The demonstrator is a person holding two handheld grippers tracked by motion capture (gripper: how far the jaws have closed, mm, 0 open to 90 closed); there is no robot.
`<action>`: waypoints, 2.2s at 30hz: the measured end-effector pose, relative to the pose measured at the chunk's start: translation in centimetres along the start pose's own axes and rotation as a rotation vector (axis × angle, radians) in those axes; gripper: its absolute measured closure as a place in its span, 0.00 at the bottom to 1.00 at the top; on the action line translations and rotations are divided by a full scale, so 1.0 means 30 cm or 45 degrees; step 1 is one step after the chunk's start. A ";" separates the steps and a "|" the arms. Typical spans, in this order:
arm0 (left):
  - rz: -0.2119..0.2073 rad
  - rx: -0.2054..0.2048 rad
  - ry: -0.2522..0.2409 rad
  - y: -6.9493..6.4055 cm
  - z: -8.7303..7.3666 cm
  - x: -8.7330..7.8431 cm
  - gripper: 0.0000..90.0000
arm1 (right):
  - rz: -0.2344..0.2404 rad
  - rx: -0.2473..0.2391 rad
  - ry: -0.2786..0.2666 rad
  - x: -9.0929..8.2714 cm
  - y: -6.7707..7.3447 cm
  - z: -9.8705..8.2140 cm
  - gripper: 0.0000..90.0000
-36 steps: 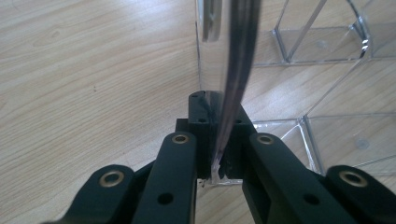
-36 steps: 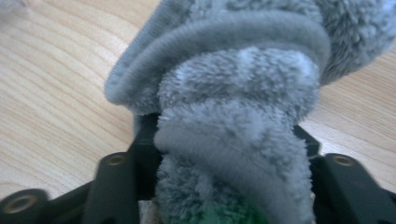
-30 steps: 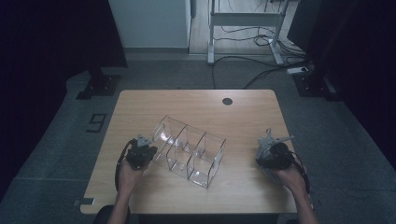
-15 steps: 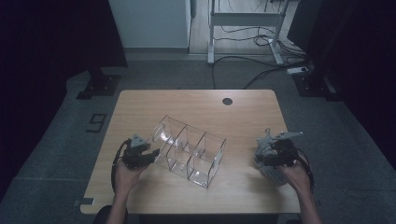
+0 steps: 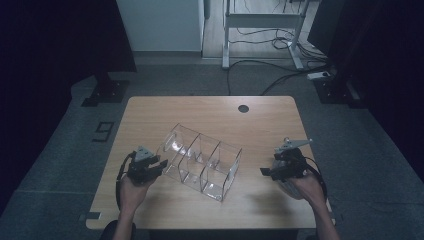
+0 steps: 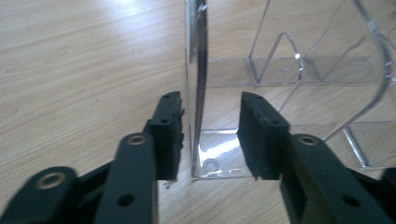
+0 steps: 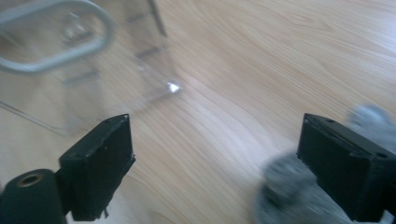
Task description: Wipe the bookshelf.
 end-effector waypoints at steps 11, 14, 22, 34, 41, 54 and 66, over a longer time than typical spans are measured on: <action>0.022 0.003 0.018 0.020 0.023 0.006 0.95 | 0.053 -0.108 0.014 0.076 0.084 0.073 0.17; 0.007 0.003 0.018 0.025 0.029 0.008 0.95 | 0.056 -0.125 0.024 0.089 0.095 0.083 0.17; 0.009 -0.005 0.029 0.040 0.054 0.032 0.95 | 0.092 -0.189 0.018 0.134 0.128 0.135 0.19; -0.006 -0.050 0.042 0.068 0.101 0.087 0.94 | 0.149 -0.241 0.026 0.171 0.174 0.155 0.25; -0.002 -0.063 0.057 0.069 0.133 0.122 0.91 | 0.179 -0.225 0.023 0.151 0.195 0.129 0.31; 0.027 -0.061 0.063 0.061 0.175 0.164 0.80 | 0.220 -0.231 0.055 0.129 0.236 0.107 0.33; 0.026 -0.070 -0.019 0.068 0.094 0.072 0.43 | 0.233 -0.337 -0.036 0.064 0.262 0.160 0.30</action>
Point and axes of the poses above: each handheld gripper's, and its own axes: x roughly forward along the jaws, z roughly out of its top, y roughly to its left, the point moved 1 cm from there along x, roughly forward along the jaws, and after that the axes turned 3 degrees about z, right-handed, at the moved point
